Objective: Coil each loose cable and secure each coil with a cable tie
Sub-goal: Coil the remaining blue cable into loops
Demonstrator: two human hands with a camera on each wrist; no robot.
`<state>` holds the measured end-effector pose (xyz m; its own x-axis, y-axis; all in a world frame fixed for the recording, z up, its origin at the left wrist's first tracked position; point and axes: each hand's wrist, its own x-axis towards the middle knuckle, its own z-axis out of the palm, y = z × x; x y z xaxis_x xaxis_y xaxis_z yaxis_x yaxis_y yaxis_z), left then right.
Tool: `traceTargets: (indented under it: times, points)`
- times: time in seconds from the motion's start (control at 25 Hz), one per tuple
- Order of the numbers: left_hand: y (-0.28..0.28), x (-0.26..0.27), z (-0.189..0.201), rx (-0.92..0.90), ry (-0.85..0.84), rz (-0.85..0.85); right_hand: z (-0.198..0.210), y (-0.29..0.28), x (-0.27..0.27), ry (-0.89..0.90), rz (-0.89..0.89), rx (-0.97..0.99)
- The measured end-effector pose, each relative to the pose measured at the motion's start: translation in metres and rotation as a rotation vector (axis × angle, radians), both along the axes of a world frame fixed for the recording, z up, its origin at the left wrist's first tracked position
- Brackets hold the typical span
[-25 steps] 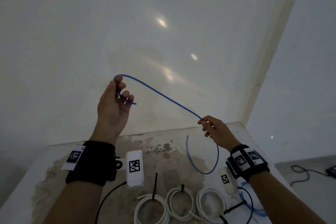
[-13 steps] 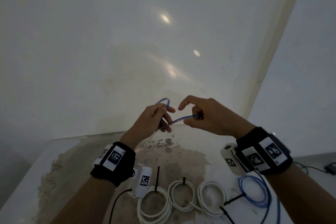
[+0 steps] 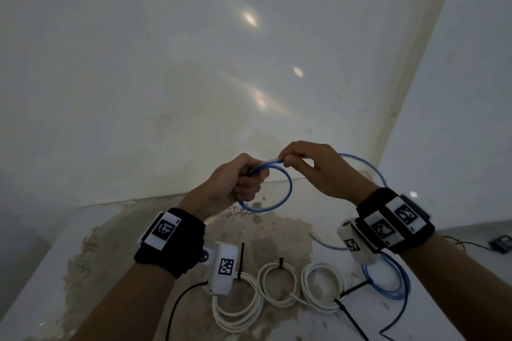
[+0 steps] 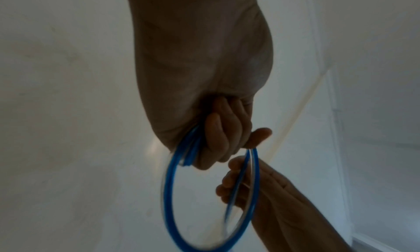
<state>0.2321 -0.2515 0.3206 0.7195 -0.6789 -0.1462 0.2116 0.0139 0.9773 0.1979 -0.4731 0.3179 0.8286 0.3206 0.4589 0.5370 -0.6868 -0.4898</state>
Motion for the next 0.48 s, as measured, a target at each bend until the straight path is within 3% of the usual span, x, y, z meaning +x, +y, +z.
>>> traceTargets:
  times: [0.28,0.48]
  points:
    - [0.012,0.001,0.007,-0.488,0.194,0.164,-0.046,0.006,-0.021,0.482,0.026,0.51]
    - [0.036,0.009,0.0,-0.512,0.139,0.319,-0.095,0.013,-0.033,0.466,-0.137,0.496]
